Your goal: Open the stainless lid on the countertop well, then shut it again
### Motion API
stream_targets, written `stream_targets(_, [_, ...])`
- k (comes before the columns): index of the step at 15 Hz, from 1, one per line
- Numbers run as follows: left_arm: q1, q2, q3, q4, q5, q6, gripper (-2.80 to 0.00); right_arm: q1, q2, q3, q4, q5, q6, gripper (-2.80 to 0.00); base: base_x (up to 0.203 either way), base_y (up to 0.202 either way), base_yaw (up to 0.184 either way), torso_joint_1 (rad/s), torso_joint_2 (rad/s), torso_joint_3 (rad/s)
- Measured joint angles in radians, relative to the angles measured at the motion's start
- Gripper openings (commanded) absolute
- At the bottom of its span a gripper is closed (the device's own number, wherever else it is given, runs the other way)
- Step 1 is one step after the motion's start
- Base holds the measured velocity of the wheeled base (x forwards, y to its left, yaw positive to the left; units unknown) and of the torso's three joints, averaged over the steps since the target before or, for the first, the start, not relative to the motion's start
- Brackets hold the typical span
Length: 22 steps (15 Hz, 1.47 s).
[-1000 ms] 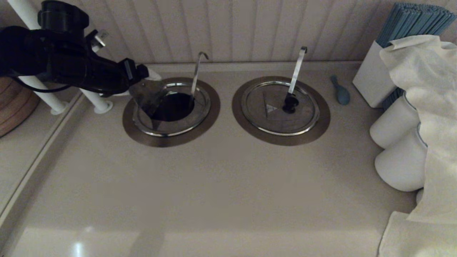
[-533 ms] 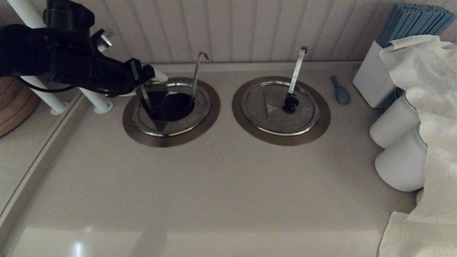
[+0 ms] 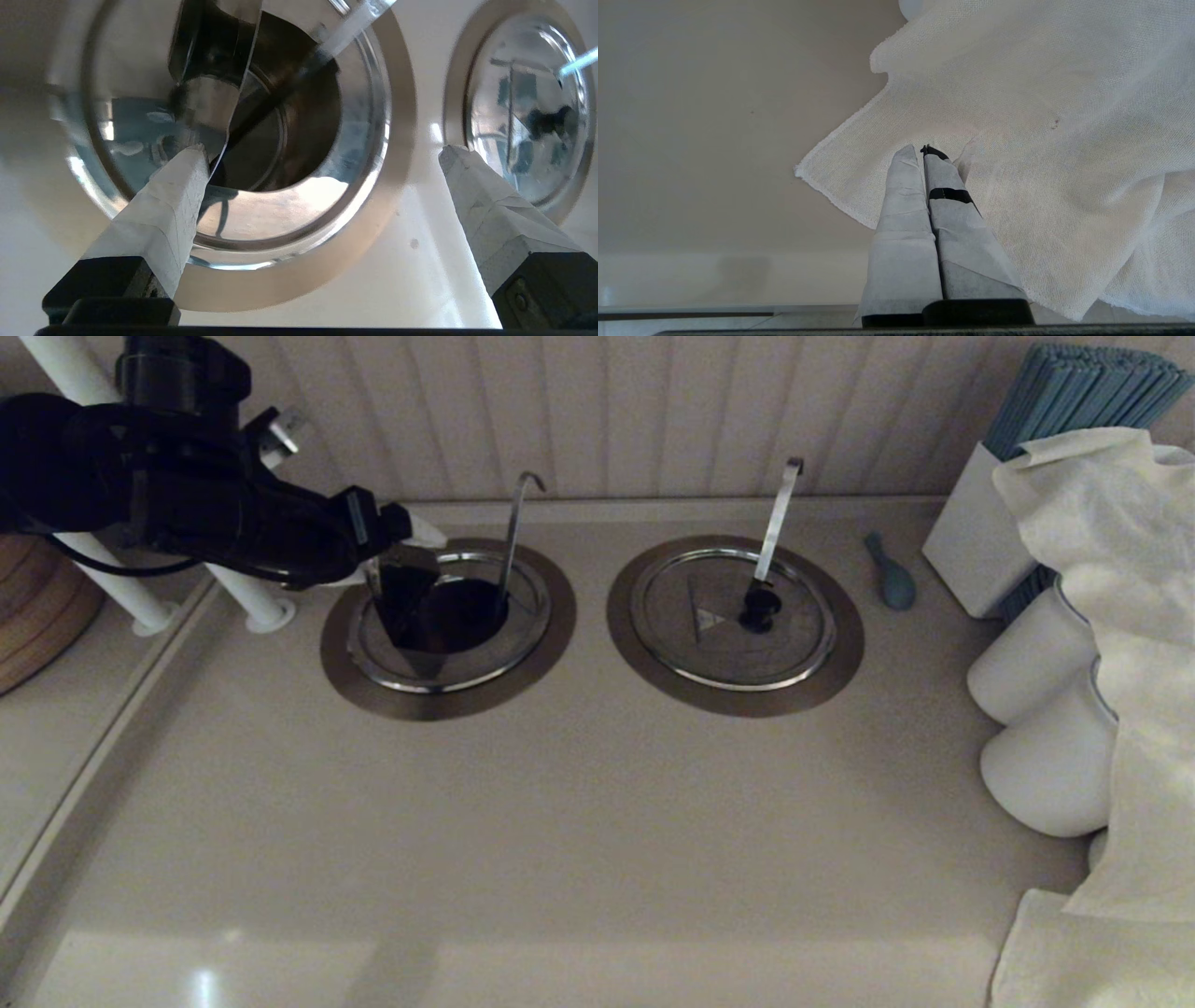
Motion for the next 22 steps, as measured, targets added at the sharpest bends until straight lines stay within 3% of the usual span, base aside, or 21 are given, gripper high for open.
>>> stream_targets(12, [-0.076,-0.017,0.029,-0.013,0.005,-0.002,0.0,0.0,0.0,0.0,0.0,0.0,0.0,-2.8,0.0,0.0,0.0,0.0,0.0,0.0])
stream_targets(16, [-0.146,-0.009,0.088,-0.156,0.049,0.006,0.0,0.0,0.0,0.0,0.0,0.0,0.0,-2.8,0.0,0.0,0.0,0.0,0.0,0.0])
stream_targets(20, [-0.174,-0.017,0.082,-0.097,0.075,0.055,0.0,0.0,0.0,0.0,0.0,0.0,0.0,-2.8,0.0,0.0,0.0,0.0,0.0,0.0])
stream_targets(22, [-0.136,-0.043,0.085,-0.079,0.09,0.092,0.0,0.0,0.0,0.0,0.0,0.0,0.0,-2.8,0.0,0.0,0.0,0.0,0.0,0.0])
